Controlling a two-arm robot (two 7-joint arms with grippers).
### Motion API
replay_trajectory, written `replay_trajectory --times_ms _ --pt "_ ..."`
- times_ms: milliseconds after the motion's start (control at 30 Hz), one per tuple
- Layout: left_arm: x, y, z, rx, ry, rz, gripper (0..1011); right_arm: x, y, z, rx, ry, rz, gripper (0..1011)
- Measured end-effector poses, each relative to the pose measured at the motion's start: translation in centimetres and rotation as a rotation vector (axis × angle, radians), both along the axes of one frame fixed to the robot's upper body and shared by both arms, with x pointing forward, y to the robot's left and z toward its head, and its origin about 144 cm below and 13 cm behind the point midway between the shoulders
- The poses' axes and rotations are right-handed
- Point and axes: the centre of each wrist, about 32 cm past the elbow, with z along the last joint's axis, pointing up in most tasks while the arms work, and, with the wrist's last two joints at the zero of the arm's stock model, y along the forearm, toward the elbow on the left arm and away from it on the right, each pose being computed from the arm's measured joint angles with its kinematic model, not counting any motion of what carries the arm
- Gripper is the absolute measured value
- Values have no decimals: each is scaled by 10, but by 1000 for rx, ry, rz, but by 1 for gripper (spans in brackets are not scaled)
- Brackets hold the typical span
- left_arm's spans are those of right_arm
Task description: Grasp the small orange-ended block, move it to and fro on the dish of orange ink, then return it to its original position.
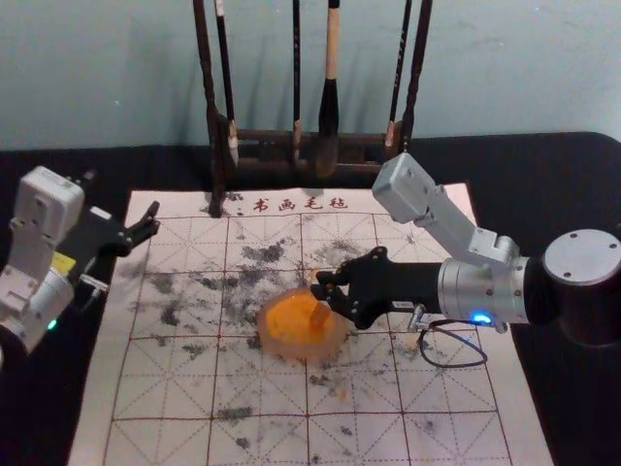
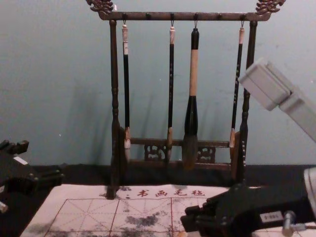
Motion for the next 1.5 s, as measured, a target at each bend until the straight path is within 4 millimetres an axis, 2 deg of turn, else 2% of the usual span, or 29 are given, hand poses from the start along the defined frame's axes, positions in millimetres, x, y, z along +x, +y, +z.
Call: replay_trajectory --times_ms 667,1500 --pt "0 0 0 0 0 0 1001 -2 14 -2 2 9 20 130" --pt "0 0 0 0 0 0 1001 8 33 -4 3 -3 5 130"
